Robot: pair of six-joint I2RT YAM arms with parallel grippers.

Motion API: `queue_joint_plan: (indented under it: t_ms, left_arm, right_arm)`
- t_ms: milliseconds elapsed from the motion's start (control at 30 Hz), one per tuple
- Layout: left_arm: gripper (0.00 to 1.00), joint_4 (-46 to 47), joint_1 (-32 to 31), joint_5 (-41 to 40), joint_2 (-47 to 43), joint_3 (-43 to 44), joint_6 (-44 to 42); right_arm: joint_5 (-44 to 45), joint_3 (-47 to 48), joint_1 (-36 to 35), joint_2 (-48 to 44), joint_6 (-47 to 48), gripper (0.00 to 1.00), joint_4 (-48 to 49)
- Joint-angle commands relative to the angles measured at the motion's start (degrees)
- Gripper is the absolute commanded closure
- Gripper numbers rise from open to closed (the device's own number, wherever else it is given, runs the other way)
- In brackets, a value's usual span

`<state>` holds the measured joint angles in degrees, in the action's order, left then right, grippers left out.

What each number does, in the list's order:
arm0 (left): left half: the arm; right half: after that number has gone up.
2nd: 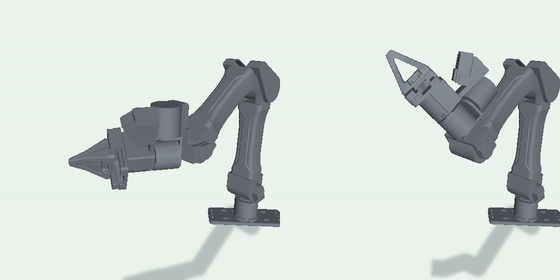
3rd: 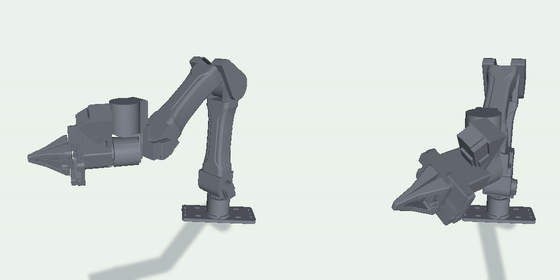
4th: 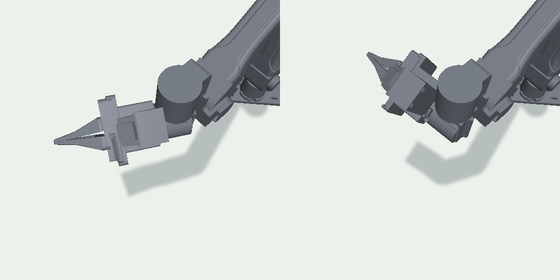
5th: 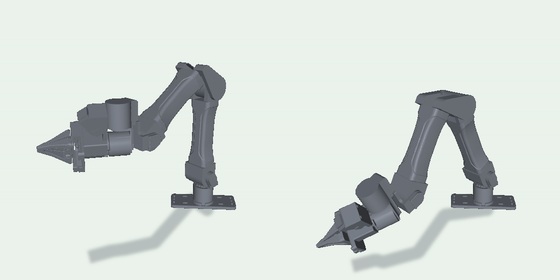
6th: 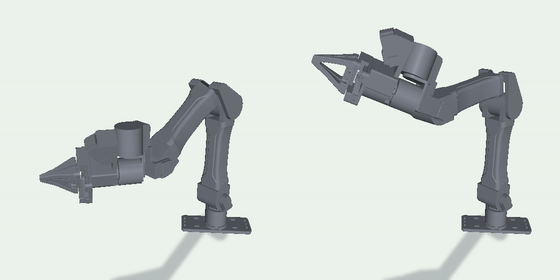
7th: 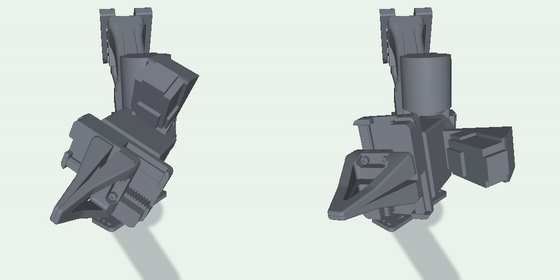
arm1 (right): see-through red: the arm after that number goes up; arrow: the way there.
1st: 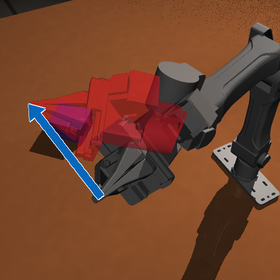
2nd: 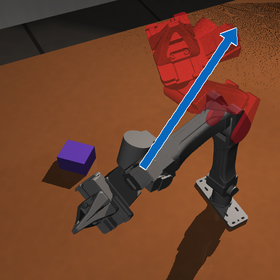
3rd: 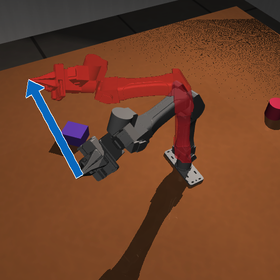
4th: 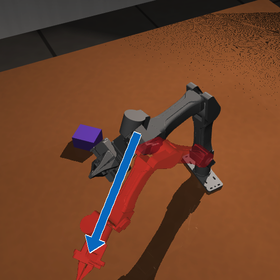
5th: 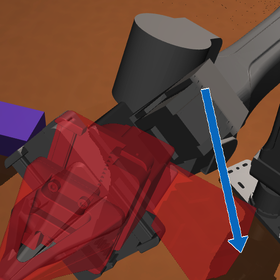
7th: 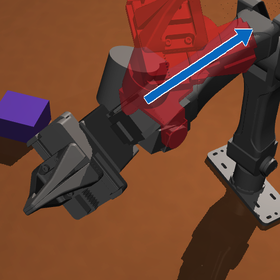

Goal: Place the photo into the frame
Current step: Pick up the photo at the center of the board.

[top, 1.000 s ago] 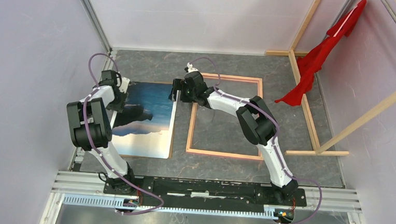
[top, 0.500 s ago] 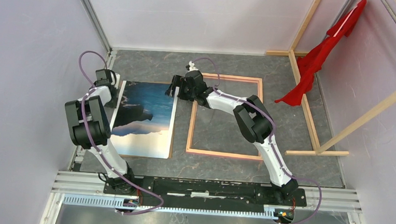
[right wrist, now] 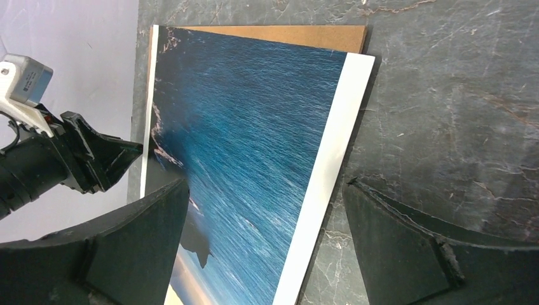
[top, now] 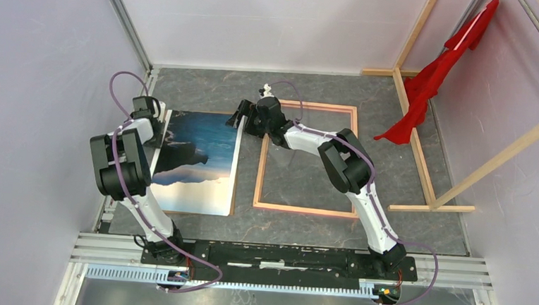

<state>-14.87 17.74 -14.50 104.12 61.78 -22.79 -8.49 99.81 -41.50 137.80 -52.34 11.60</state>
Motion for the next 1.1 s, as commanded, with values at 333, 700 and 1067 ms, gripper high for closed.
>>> queue_joint_plan:
  t_ms: [333, 700, 1067]
  left_arm:
    - [0.48, 0.48, -1.67, 0.13, 4.11, -2.46, -1.46]
    - [0.49, 0.19, -2.58, 0.02, 4.79, -2.54, -1.52]
    - [0.49, -0.07, -2.79, -0.06, 5.0, -2.45, -1.82]
  right_arm:
    - [-5.72, -4.5, 0.01, -1.83, -4.0, 0.04, 12.24]
    - [-8.26, -7.71, -0.82, -5.6, -3.67, 0.05, 20.4]
    - [-9.31, -4.91, -1.9, -5.48, -0.06, 0.05, 18.2]
